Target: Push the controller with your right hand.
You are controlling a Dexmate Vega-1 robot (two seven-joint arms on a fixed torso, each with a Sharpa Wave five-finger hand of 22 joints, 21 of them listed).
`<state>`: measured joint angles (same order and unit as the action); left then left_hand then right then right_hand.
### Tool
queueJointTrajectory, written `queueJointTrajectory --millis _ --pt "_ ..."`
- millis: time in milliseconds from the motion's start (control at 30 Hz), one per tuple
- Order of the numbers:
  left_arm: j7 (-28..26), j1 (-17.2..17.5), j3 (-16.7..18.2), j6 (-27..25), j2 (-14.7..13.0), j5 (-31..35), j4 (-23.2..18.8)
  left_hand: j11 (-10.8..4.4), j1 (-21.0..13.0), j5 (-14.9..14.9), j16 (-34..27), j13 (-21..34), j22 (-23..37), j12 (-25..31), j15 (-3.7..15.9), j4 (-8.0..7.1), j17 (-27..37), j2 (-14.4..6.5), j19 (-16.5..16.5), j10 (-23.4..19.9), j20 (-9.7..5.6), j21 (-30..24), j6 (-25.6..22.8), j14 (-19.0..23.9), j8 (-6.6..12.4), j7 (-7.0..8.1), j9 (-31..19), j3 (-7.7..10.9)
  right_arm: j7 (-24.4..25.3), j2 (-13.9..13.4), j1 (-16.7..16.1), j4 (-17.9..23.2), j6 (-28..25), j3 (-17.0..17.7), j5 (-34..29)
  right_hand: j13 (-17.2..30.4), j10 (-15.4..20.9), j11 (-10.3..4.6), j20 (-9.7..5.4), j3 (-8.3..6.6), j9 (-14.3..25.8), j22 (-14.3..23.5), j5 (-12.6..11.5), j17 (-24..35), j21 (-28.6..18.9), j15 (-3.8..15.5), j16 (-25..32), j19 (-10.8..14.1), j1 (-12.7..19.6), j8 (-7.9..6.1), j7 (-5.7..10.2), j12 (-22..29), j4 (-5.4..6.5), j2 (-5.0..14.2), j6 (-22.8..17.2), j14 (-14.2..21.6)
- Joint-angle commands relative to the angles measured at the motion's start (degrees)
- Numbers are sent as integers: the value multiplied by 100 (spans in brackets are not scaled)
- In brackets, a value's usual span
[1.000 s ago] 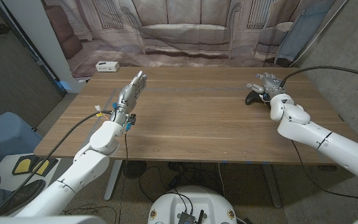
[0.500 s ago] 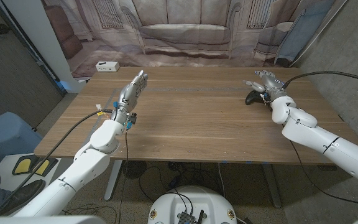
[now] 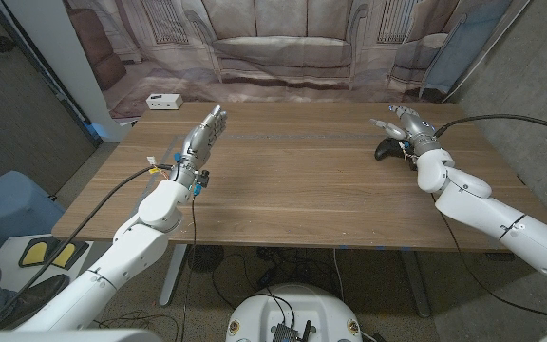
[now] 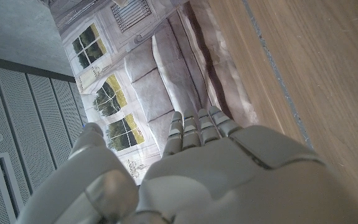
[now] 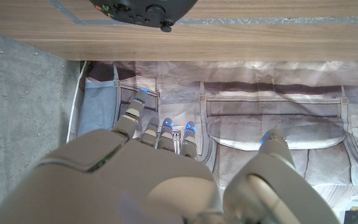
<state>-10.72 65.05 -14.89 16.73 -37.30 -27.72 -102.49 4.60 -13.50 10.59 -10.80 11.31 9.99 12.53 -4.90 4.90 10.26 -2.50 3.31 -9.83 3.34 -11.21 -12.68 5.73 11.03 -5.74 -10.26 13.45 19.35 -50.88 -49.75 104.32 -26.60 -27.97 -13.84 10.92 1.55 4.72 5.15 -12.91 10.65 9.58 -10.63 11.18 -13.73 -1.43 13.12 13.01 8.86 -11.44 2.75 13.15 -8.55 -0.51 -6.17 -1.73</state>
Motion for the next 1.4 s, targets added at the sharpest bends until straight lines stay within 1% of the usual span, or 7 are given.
queueJointTrajectory --millis 33,100,400,700,1033,1233,1400 --pt "41 -86 -25 -52 -24 4 11 -10 -22 -5 2 15 32 -18 4 35 11 -45 -13 -17 23 -17 -25 -14 -17 -29 -17 -2 330 69 -302 -38 657 331 413 2 102 46 -228 -11 15 13 -49 3 82 -29 19 -41 36 -48 -38 22 -15 -40 -125 106" --pt "51 -103 -29 -49 -26 7 21 0 -22 -5 2 15 32 -18 9 37 11 -45 -14 -17 23 -17 -23 -16 -18 -28 -17 -2 363 84 -351 -41 766 394 502 1 129 41 -284 -9 16 14 -50 3 97 -28 18 -51 39 -52 -45 24 -13 -47 -150 127" --pt "90 -161 -44 -35 -22 -5 63 -13 -19 -6 2 16 32 -15 7 43 11 -47 -13 -29 22 -17 -31 -14 -15 -24 -17 -1 529 163 -526 -119 1287 606 782 1 276 34 -306 -7 17 16 -54 2 122 -53 21 -28 51 -57 -54 56 -8 -60 -210 205" --pt "101 -217 -70 -60 1 -28 104 11 -17 -5 2 16 32 -16 5 48 11 -51 -12 -28 20 -17 -27 -13 -16 -13 -17 1 613 264 -696 -275 2106 809 1092 0 461 54 -395 -16 17 19 -61 2 139 -81 35 42 71 -116 -85 86 5 -51 -444 343" --pt "173 -340 -142 -65 27 -32 199 6 -13 -5 5 16 32 -24 -2 54 11 -53 -11 -10 16 -18 -20 -23 -17 -14 -17 1 403 457 -853 -510 2930 1045 1702 0 563 163 -447 -34 15 21 -71 4 154 -143 37 89 97 -109 -194 86 15 -24 -514 434" --pt "205 -398 -179 -110 26 -46 211 11 -11 -6 5 16 32 -20 1 59 11 -54 -10 -19 6 -18 -18 -23 -18 -14 -17 1 202 492 -901 -639 3334 1106 1923 0 563 162 -492 -51 15 21 -76 5 152 -134 25 133 118 -83 -266 68 18 5 -488 443" --pt "261 -446 -238 -172 31 -83 244 15 -10 -6 4 16 32 -22 3 62 11 -54 -8 -15 5 -18 -18 -21 -18 -15 -17 2 -78 607 -932 -815 3769 1200 2351 0 573 164 -539 -61 14 21 -79 7 125 -140 14 245 134 -62 -330 52 19 17 -471 457"
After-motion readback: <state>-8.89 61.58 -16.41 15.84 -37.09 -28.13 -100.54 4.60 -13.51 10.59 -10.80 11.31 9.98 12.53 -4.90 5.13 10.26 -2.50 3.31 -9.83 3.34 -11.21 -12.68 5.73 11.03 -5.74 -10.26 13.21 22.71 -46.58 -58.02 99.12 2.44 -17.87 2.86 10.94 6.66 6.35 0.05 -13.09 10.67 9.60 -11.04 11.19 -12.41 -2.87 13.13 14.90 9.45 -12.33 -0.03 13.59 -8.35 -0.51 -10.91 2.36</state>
